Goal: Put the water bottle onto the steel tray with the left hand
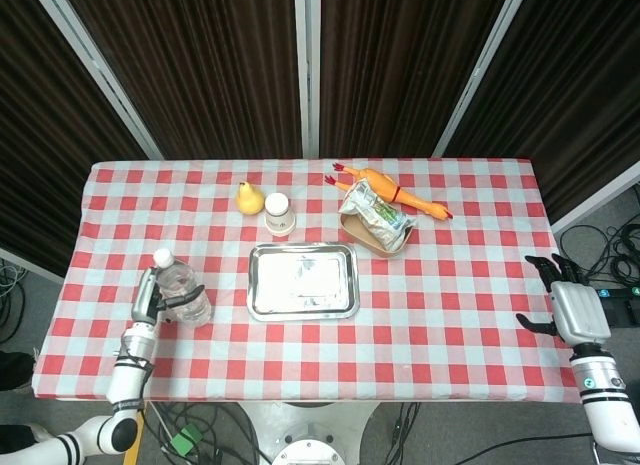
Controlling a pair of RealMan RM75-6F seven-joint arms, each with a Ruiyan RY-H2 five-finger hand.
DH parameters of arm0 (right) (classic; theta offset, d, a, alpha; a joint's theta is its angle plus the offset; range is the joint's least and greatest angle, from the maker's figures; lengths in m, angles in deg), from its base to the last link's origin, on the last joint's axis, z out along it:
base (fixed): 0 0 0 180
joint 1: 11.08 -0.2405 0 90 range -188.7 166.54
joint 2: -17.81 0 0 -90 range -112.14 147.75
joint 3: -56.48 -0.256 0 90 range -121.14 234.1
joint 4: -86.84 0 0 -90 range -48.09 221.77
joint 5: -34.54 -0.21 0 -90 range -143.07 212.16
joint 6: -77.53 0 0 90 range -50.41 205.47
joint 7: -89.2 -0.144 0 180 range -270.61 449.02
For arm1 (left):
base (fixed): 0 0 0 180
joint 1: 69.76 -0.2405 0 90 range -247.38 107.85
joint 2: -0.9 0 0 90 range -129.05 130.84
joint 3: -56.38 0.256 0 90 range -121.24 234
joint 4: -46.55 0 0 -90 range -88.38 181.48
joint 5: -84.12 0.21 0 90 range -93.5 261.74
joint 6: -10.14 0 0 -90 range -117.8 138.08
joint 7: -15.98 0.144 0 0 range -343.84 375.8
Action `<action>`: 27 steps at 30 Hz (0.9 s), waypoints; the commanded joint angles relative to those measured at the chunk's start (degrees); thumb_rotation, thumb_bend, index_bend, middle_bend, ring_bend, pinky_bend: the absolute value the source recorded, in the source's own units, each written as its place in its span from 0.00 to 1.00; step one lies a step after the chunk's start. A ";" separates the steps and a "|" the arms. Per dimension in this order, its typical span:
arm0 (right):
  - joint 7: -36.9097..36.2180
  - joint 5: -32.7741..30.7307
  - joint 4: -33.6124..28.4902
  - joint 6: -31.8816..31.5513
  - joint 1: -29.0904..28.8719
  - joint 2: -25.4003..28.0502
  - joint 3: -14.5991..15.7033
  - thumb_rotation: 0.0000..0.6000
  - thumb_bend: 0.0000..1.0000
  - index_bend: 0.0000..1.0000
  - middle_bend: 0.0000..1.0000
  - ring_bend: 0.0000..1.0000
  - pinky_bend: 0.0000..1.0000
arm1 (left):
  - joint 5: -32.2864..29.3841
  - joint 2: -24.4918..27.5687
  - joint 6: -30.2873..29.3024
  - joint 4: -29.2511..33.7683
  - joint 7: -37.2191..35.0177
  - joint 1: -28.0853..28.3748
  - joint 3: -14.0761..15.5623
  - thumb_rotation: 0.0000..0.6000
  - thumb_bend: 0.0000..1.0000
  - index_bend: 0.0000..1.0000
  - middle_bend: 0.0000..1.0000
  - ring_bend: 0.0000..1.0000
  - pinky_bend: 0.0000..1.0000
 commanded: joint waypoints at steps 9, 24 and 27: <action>0.34 -0.23 -0.05 0.28 -0.20 -0.08 -0.03 1.00 0.11 0.12 0.14 0.00 0.05 | -0.37 3.38 0.20 5.21 5.20 7.85 -10.20 1.00 0.24 0.61 0.71 0.56 0.58; 0.94 -0.50 0.32 0.61 -0.36 -0.40 0.11 1.00 0.12 0.12 0.14 0.00 0.05 | 2.39 -2.71 -2.46 -4.82 6.91 13.56 -10.03 1.00 0.24 0.62 0.71 0.56 0.58; 1.48 -0.98 0.48 0.93 -0.54 -0.63 0.10 1.00 0.11 0.12 0.14 0.00 0.05 | 4.84 -2.22 -4.58 -4.44 6.69 18.17 -14.45 1.00 0.24 0.62 0.71 0.56 0.58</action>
